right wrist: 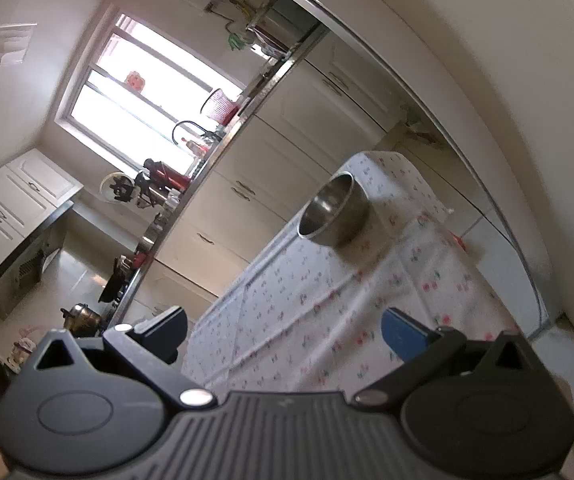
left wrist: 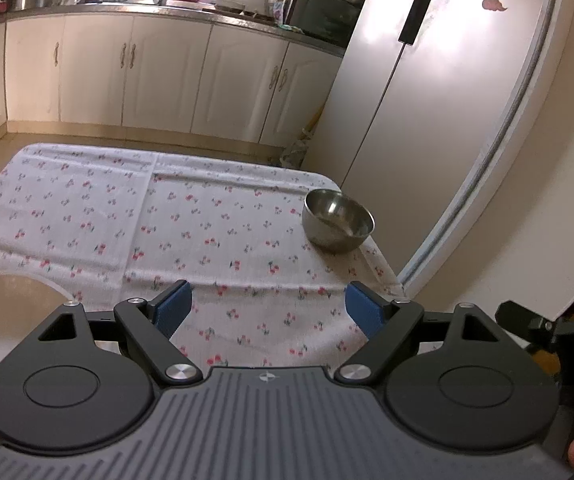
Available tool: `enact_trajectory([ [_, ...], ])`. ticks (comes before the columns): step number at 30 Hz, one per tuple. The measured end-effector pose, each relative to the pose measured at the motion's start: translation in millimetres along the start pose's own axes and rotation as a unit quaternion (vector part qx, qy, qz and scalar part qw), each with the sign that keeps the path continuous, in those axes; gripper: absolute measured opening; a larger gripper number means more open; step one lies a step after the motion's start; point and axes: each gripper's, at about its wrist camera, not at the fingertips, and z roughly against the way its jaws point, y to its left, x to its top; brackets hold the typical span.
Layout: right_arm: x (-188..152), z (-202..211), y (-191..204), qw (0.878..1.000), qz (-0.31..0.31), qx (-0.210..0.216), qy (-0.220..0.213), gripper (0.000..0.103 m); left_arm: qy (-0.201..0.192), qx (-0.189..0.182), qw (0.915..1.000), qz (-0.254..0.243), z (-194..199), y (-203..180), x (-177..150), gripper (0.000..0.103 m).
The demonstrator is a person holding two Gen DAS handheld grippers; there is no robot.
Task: Organize plates and bowls
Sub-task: 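Move the left gripper to the steel bowl and grasp its rim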
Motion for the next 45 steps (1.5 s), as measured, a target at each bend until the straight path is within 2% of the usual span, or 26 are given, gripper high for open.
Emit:
enact_trajectory([
  [5, 15, -19, -4, 1.0, 0.007, 0.005, -0.007, 0.103, -0.007, -0.004, 1.0, -0.004, -17, -3, 13, 0.103],
  [13, 42, -57, -22, 0.999, -0.027, 0.021, -0.011, 0.101, -0.007, -0.019, 0.9998, 0.005, -56, -11, 34, 0.102],
  [21, 67, -97, -41, 0.998, -0.06, 0.031, -0.011, 0.088, 0.01, -0.026, 0.9996, 0.0, -104, -22, 48, 0.098],
  [24, 74, -111, -46, 0.997, -0.063, 0.031, -0.011, 0.086, 0.014, -0.026, 0.9996, 0.005, -120, -25, 53, 0.093],
  [28, 82, -125, -51, 0.998, -0.059, 0.033, -0.017, 0.086, 0.017, -0.015, 0.9997, 0.002, -140, -28, 54, 0.072],
  [31, 86, -134, -53, 0.998, -0.055, 0.03, -0.019, 0.086, 0.02, -0.009, 0.9997, 0.006, -156, -28, 56, 0.061],
  [36, 92, -148, -60, 0.998, -0.054, 0.026, -0.02, 0.094, 0.029, -0.006, 0.9995, 0.004, -177, -32, 61, 0.053],
  [40, 96, -155, -65, 0.998, -0.057, 0.028, -0.022, 0.096, 0.042, -0.002, 0.9991, 0.005, -189, -33, 62, 0.042],
  [45, 99, -165, -65, 0.998, -0.056, 0.036, -0.012, 0.098, 0.059, -0.001, 0.9982, 0.005, -203, -35, 57, 0.035],
])
